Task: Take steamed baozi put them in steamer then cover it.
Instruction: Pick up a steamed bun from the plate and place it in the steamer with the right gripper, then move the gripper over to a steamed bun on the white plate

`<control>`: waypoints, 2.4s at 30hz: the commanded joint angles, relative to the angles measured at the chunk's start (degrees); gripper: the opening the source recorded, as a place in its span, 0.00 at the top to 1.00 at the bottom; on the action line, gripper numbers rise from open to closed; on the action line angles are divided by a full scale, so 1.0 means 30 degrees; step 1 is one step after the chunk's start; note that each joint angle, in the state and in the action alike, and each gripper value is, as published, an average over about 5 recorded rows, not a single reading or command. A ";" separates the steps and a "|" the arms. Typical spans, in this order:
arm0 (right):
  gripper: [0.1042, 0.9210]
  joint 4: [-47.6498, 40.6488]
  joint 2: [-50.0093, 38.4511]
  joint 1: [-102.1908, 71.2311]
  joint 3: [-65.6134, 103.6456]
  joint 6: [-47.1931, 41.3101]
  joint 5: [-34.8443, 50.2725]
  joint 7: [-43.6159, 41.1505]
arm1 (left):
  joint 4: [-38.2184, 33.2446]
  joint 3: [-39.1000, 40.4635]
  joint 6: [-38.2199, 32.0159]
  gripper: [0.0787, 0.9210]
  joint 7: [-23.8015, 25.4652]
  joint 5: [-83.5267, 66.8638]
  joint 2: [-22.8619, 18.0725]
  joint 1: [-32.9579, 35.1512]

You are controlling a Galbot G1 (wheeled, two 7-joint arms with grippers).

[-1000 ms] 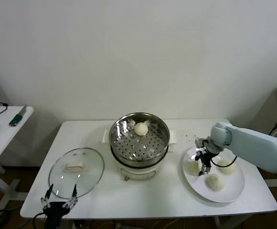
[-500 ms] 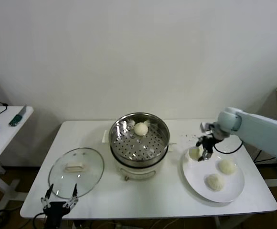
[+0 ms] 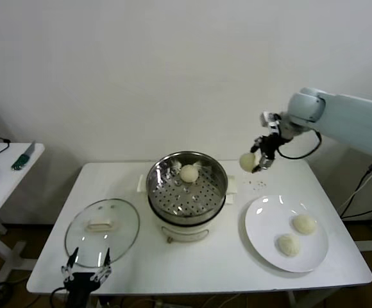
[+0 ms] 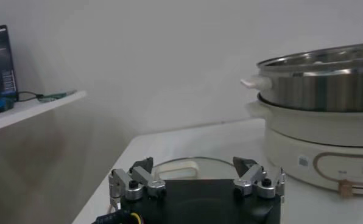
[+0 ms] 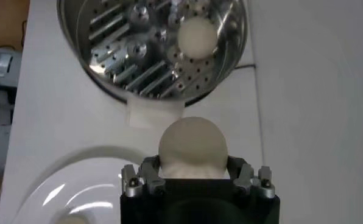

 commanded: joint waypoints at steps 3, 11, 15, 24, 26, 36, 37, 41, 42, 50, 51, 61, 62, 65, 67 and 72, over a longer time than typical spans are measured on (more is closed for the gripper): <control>0.27 -0.1223 0.5852 0.0645 -0.0538 -0.0555 0.2641 0.0353 | -0.0473 0.0059 0.0032 0.12 0.0214 0.0424 0.0015 0.0637; 0.27 -0.2420 0.7807 -0.1162 -0.0633 -0.0551 0.2031 0.0331 | -0.0653 -0.0089 0.0087 0.12 0.0229 0.0747 -0.0099 0.0464; 0.27 -0.3363 0.8731 -0.2471 -0.0434 -0.0546 0.1689 0.0351 | -0.0760 -0.0129 0.0106 0.12 0.0218 0.0865 -0.0056 0.0554; 0.27 -0.5310 1.0458 -0.4191 -0.0707 -0.0231 0.1464 0.0012 | -0.0930 -0.0279 0.0107 0.12 0.0207 0.0867 0.0072 0.0648; 0.27 -0.5561 1.0572 -0.4329 -0.0904 -0.0126 0.1380 -0.0064 | -0.0876 -0.0307 0.0101 0.12 0.0189 0.0851 0.0083 0.0655; 0.26 -0.6142 1.0936 -0.4986 -0.0870 -0.0082 0.1168 -0.0071 | -0.0464 -0.0440 0.0098 0.12 0.0155 0.0623 0.0211 0.0546; 0.26 -0.6142 1.0939 -0.5002 -0.0878 -0.0090 0.1134 -0.0086 | -0.0452 -0.0436 0.0104 0.12 0.0155 0.0624 0.0210 0.0525; 0.20 -0.6032 1.0843 -0.5047 -0.0831 -0.0173 0.0832 -0.0371 | -0.0420 -0.0443 0.0120 0.12 0.0152 0.0618 0.0216 0.0472; 0.18 -0.5996 1.0784 -0.5034 -0.0762 -0.0197 0.0778 -0.0433 | -0.0406 -0.0452 0.0123 0.12 0.0147 0.0617 0.0220 0.0456; 0.12 -0.4488 0.9134 -0.3231 -0.0663 -0.0158 0.0763 -0.0854 | -0.0383 -0.0467 0.0134 0.12 0.0110 0.0565 0.0248 0.0434; 0.12 -0.4066 0.8713 -0.2793 -0.0740 -0.0105 0.0709 -0.0945 | -0.0390 -0.0452 0.0137 0.12 0.0111 0.0561 0.0251 0.0433; 0.12 0.0314 0.3129 0.0836 -0.1179 0.0536 -0.0861 -0.1871 | -0.0452 -0.0321 0.0288 0.12 0.0090 0.0513 0.0221 0.0363; 0.12 0.0818 0.2420 0.1069 -0.1097 0.0554 -0.1194 -0.2011 | -0.0464 -0.0323 0.0298 0.12 0.0088 0.0492 0.0235 0.0360; 0.12 0.2432 0.0208 0.1632 -0.1009 0.0572 -0.2265 -0.2275 | -0.0432 -0.0347 0.0322 0.12 0.0079 0.0402 0.0338 0.0314; 0.12 0.3482 -0.1176 0.1844 -0.1301 0.0569 -0.2871 -0.2273 | -0.0386 -0.0377 0.0334 0.12 0.0063 0.0344 0.0409 0.0279; 0.12 0.5714 -0.4533 0.1150 -0.1966 0.0549 -0.5148 -0.2153 | -0.0345 -0.0598 0.0532 0.12 0.0055 0.0259 0.0428 -0.0064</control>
